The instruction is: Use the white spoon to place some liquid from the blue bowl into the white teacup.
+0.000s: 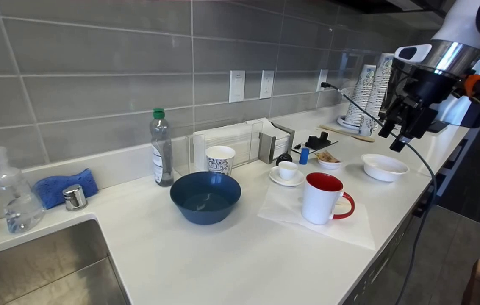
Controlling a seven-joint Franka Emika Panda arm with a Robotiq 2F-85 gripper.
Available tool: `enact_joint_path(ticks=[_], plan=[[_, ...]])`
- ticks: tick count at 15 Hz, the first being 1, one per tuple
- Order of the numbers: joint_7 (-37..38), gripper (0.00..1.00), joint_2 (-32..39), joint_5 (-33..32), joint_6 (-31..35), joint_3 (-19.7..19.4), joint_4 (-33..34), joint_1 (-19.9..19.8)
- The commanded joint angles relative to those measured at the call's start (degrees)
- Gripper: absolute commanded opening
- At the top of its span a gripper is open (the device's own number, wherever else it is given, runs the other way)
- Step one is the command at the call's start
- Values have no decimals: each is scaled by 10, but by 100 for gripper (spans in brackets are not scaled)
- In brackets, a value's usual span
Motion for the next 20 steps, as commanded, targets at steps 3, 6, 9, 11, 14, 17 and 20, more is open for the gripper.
enact_joint_path(ticks=[3, 6, 9, 11, 14, 17, 20], plan=[[-48, 100, 92, 16, 103, 5, 0, -2], [-46, 100, 137, 27, 144, 14, 0, 1], [-46, 100, 182, 49, 173, 23, 0, 9], [-48, 100, 208, 64, 192, 30, 0, 13], [-41, 100, 205, 69, 176, 48, 0, -1], [-41, 100, 224, 79, 181, 55, 1, 2], [-40, 100, 230, 61, 191, 61, 1, -4]])
